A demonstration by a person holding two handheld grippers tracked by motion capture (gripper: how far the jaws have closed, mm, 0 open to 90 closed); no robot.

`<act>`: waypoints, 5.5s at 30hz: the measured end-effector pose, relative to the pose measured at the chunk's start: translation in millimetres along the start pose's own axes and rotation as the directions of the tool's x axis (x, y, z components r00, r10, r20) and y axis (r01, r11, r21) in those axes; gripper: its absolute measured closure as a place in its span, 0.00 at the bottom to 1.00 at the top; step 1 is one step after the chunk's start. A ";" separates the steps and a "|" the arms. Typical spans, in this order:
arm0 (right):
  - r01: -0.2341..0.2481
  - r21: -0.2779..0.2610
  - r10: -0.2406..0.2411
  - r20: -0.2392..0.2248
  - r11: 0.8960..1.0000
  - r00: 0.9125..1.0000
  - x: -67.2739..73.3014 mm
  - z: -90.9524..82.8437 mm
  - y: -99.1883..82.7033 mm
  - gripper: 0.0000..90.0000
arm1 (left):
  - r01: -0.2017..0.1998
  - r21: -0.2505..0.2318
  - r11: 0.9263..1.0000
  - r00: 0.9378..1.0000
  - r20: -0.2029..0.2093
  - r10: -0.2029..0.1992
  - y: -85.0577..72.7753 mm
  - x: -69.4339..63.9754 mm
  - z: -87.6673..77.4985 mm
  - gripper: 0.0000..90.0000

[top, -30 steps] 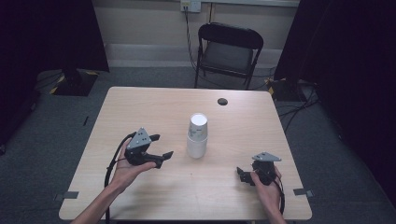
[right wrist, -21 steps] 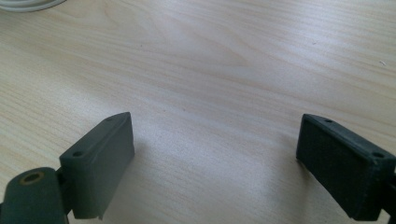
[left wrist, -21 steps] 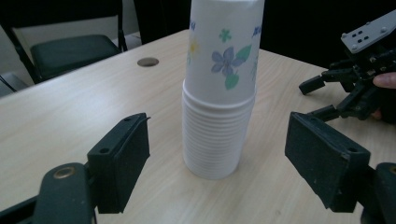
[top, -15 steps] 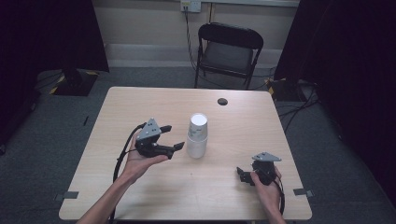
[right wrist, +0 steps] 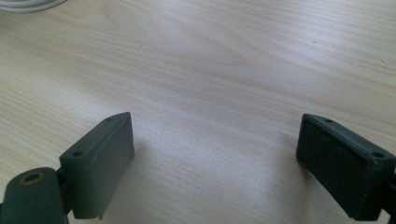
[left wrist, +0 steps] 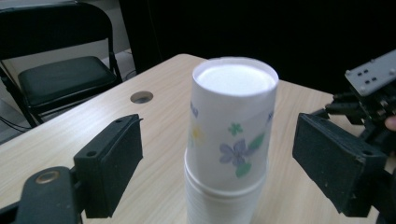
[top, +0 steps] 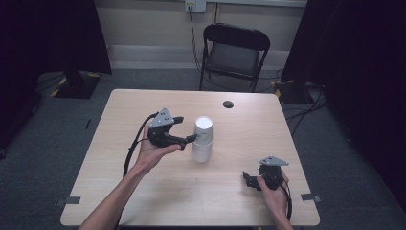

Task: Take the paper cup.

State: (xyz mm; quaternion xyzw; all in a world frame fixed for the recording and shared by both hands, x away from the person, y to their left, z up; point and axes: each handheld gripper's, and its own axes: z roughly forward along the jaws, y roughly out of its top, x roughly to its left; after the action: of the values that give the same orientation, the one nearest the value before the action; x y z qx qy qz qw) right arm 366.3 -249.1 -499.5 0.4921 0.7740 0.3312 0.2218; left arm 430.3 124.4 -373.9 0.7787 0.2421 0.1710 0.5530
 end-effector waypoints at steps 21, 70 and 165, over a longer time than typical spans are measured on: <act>0.000 0.000 0.000 -0.001 1.000 1.000 -0.1 0.1 0.1 0.12 | 0.005 0.028 1.000 1.000 0.020 -0.005 8.5 -7.6 43.9 0.25; 0.002 0.000 -0.002 -0.004 1.000 1.000 -0.1 0.2 0.2 0.12 | 0.016 0.032 0.999 1.000 0.004 -0.016 28.2 -13.4 50.7 0.37; -0.009 -0.009 0.009 -0.056 1.000 0.998 5.3 -2.4 2.5 0.15 | 0.119 -0.005 0.993 0.993 -0.026 -0.119 -8.5 1.0 -71.5 0.38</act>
State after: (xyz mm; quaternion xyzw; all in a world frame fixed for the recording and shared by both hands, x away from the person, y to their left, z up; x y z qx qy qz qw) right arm 364.0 -244.3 -496.2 0.4850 0.7760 0.3496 0.2009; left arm 391.3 182.8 -358.3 0.7594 0.2950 0.1482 0.5606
